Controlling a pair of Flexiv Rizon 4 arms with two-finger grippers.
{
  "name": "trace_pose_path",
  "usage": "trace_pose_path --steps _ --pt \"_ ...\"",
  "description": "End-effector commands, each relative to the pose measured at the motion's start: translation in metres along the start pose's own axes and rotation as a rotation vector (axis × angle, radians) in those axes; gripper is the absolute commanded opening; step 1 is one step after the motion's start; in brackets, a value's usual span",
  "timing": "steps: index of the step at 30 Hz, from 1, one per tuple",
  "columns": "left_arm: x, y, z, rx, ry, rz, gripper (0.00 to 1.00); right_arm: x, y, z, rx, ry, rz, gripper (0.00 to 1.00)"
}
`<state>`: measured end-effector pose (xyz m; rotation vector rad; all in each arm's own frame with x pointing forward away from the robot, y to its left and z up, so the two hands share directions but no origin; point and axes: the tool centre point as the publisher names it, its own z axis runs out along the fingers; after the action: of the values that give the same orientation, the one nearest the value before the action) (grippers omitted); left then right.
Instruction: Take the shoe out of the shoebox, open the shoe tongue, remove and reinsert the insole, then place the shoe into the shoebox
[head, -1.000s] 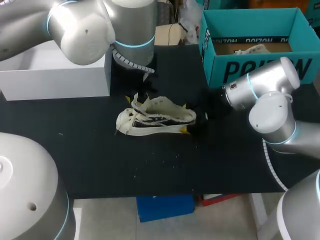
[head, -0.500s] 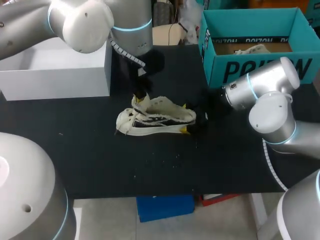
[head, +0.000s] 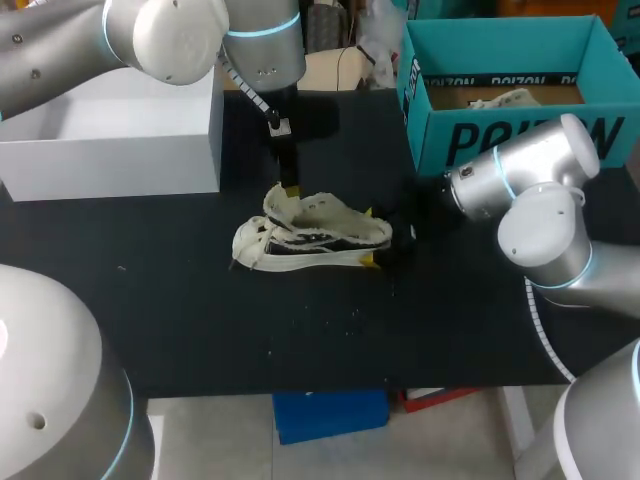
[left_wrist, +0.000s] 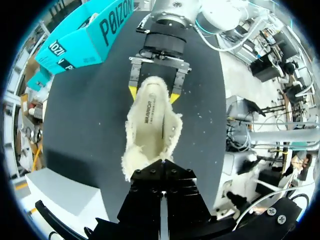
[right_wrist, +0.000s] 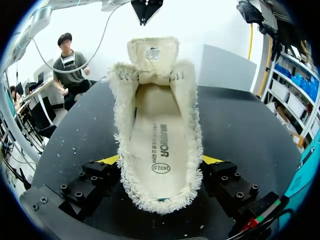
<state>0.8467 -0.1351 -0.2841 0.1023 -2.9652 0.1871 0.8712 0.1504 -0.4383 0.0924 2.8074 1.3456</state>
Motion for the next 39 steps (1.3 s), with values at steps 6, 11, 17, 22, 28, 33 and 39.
trace_pose_path --steps 6,11,17,22,28,33,39 --pt "-0.010 -0.025 0.028 0.043 0.099 0.270 0.00 -0.001 -0.001 0.001 0.001 -0.001 0.001 0.00" --pt "-0.013 -0.030 0.042 0.021 0.117 0.259 0.00 -0.001 -0.001 0.001 0.001 -0.001 0.001 0.00" --pt "-0.016 -0.031 0.059 0.008 0.151 0.217 0.00 -0.001 -0.001 0.001 0.001 -0.001 0.001 0.00" --pt "-0.017 -0.032 0.075 0.008 0.158 0.211 0.00 -0.001 -0.001 0.001 0.001 -0.001 0.001 0.00" --pt "-0.022 -0.031 0.096 0.016 0.172 0.210 0.00 -0.001 -0.001 0.001 0.001 -0.001 0.001 0.00" --pt "-0.021 -0.034 0.107 0.022 0.184 0.224 0.00 -0.001 -0.001 0.001 0.001 -0.001 0.001 0.00" --pt "-0.015 -0.035 0.121 0.029 0.204 0.228 0.00 -0.001 -0.001 0.001 0.001 -0.001 0.001 0.00"
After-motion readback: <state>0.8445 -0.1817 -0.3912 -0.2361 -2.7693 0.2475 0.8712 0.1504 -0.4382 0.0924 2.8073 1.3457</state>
